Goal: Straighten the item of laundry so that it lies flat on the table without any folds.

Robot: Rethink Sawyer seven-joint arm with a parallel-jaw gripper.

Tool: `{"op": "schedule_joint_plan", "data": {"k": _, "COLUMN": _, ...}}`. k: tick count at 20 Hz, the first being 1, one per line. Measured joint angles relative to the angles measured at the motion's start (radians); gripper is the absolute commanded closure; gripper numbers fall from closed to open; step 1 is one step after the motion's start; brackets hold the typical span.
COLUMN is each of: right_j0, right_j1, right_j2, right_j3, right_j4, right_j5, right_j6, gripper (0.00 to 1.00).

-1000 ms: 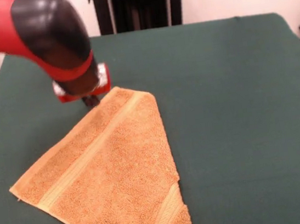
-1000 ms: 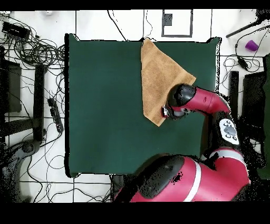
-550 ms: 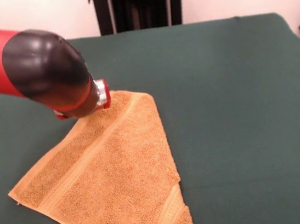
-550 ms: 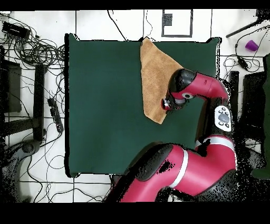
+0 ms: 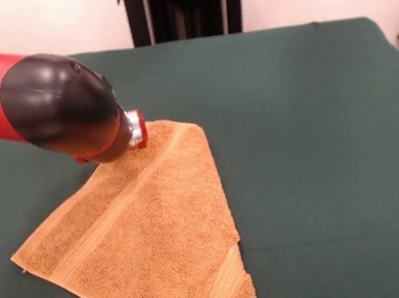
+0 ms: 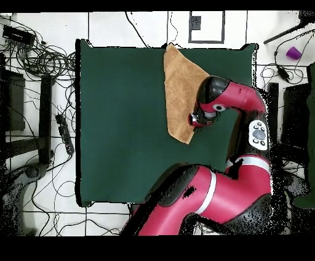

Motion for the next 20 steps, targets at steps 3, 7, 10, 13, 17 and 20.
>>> {"op": "schedule_joint_plan", "data": {"k": 3, "right_j0": -0.009, "right_j1": -0.058, "right_j2": 0.006, "right_j3": 0.086, "right_j4": 0.021, "right_j5": -0.066, "right_j6": 0.0, "gripper": 1.0}}
{"op": "schedule_joint_plan", "data": {"k": 7, "right_j0": -0.012, "right_j1": -0.173, "right_j2": 0.006, "right_j3": 0.212, "right_j4": 0.055, "right_j5": -0.127, "right_j6": 0.0, "gripper": 1.0}}
{"op": "schedule_joint_plan", "data": {"k": 10, "right_j0": -0.006, "right_j1": -0.256, "right_j2": 0.005, "right_j3": 0.244, "right_j4": 0.076, "right_j5": -0.098, "right_j6": 0.0, "gripper": 1.0}}
{"op": "schedule_joint_plan", "data": {"k": 13, "right_j0": -0.001, "right_j1": -0.296, "right_j2": 0.006, "right_j3": 0.233, "right_j4": 0.087, "right_j5": -0.054, "right_j6": 0.0, "gripper": 1.0}}
{"op": "schedule_joint_plan", "data": {"k": 17, "right_j0": 0.008, "right_j1": -0.317, "right_j2": 0.006, "right_j3": 0.17, "right_j4": 0.096, "right_j5": 0.018, "right_j6": 0.0, "gripper": 1.0}}
{"op": "schedule_joint_plan", "data": {"k": 20, "right_j0": 0.016, "right_j1": -0.275, "right_j2": 0.005, "right_j3": 0.061, "right_j4": 0.094, "right_j5": 0.023, "right_j6": 0.0, "gripper": 1.0}}
